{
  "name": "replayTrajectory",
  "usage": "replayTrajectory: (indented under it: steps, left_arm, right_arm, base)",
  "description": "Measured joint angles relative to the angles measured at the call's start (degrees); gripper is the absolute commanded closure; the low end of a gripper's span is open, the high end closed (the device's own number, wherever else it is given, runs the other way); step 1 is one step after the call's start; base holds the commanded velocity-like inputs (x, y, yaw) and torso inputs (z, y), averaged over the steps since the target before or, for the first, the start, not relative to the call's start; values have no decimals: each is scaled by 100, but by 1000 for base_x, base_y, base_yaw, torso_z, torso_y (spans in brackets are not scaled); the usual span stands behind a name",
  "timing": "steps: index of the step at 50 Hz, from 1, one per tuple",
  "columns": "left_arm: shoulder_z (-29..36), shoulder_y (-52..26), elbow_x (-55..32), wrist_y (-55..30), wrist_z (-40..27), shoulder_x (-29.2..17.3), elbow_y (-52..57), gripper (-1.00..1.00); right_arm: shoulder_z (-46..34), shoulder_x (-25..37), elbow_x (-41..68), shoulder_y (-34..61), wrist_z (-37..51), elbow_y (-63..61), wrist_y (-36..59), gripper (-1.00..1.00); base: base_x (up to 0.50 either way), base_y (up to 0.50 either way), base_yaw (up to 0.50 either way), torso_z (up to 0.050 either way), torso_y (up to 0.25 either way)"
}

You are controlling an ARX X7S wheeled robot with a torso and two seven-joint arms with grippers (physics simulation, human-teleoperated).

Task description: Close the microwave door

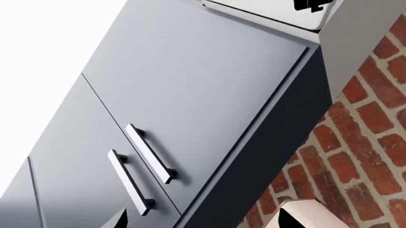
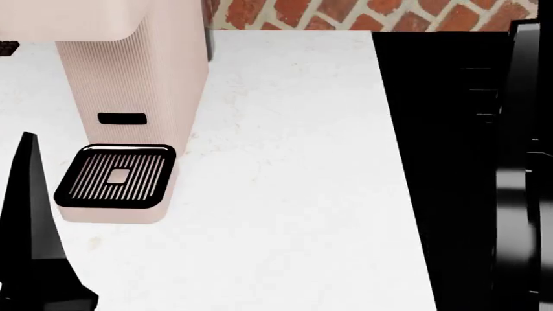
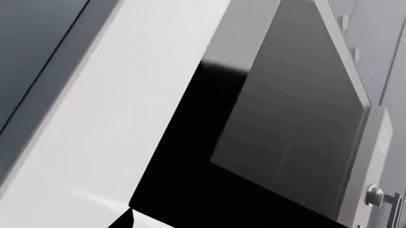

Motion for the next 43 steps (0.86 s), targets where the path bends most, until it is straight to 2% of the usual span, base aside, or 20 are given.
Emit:
replayTrajectory:
  steps: [9, 17, 43]
  left_arm:
    - [-22, -3, 1, -9, 16, -1, -12, -100]
    - [-77, 14, 16, 3, 45, 12, -37, -100]
    - [-246, 100, 79, 91, 148, 41, -62, -100]
  right_arm:
    - [-101, -157, 71, 474, 235, 1354, -588, -100]
    - [-385, -263, 325, 775, 346, 2157, -688, -100]
    - [-1984, -256, 1591, 1152, 433, 2768, -524, -100]
  base:
    - [0, 0, 0, 0, 0]
    - [0, 0, 0, 0, 0]
    - [0, 0, 0, 0, 0]
